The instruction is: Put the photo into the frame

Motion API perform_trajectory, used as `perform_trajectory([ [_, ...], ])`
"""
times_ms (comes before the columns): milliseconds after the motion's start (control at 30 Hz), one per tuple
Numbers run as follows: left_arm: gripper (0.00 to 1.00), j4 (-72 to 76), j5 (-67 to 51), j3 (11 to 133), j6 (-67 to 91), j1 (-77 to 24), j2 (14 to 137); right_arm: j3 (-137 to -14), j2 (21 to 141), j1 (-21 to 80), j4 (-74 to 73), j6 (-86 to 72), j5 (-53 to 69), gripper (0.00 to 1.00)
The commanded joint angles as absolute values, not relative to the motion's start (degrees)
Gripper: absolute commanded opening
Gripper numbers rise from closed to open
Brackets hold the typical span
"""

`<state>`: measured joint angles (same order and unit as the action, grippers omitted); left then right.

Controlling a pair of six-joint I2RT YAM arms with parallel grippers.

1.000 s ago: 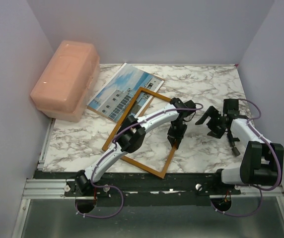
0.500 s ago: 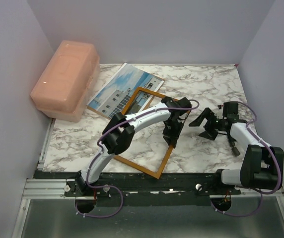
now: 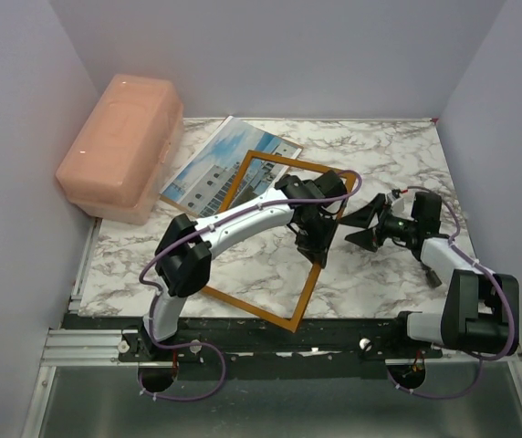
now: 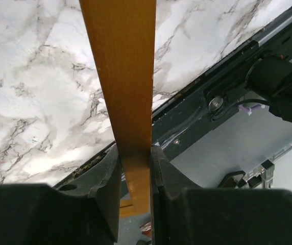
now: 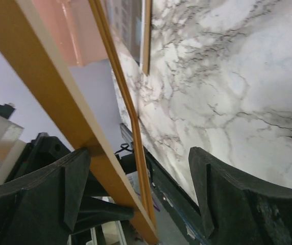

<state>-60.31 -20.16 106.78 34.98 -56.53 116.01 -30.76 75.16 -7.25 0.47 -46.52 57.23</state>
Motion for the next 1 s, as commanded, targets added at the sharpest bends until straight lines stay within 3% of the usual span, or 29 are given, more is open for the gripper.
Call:
perform_trajectory([
  [0, 0.00, -57.66, -20.89, 105.99, 34.20, -59.24, 111.43, -31.11, 71.44, -7.37, 7.09, -51.52, 62.63, 0.85],
  [267, 0.00, -57.92, -20.04, 105.10, 34.22, -60.04, 109.81, -33.36, 66.16, -7.34, 5.88, -52.18, 63.11, 0.84],
  [367, 0.00, -58.08, -19.88, 105.16, 33.34, -60.85, 108.75, -34.48, 67.17, -7.31, 4.41, -51.54, 62.59, 0.77],
  [567, 0.00, -58.45, -16.69, 103.18, 33.13, -61.60, 105.45, -35.19, 66.57, -7.38, 3.72, -52.89, 62.49, 0.53],
  [700, 0.00, -59.08, -11.53, 101.72, 33.59, -61.83, 102.90, -37.71, 65.37, -7.38, 0.16, -52.99, 61.04, 0.15],
  [733, 0.04, -59.65, -10.07, 101.84, 33.56, -61.99, 102.48, -38.67, 65.17, -7.35, -3.46, -52.59, 59.80, 0.05],
  [800, 0.13, -61.12, -6.49, 102.66, 33.45, -62.48, 101.71, -41.31, 64.95, -7.31, -9.24, -51.10, 57.07, 0.00],
  [867, 0.33, -63.05, -2.00, 104.09, 33.31, -63.26, 101.17, -43.77, 64.77, -7.30, -14.29, -50.30, 54.56, 0.00],
  [900, 0.51, -64.06, 0.22, 104.97, 33.31, -63.79, 100.98, -45.16, 64.65, -7.29, -16.06, -50.24, 53.56, 0.00],
  [967, 0.73, -66.92, 6.02, 107.39, 33.38, -65.25, 100.89, -47.60, 64.51, -7.32, -20.52, -50.23, 50.96, 0.00],
])
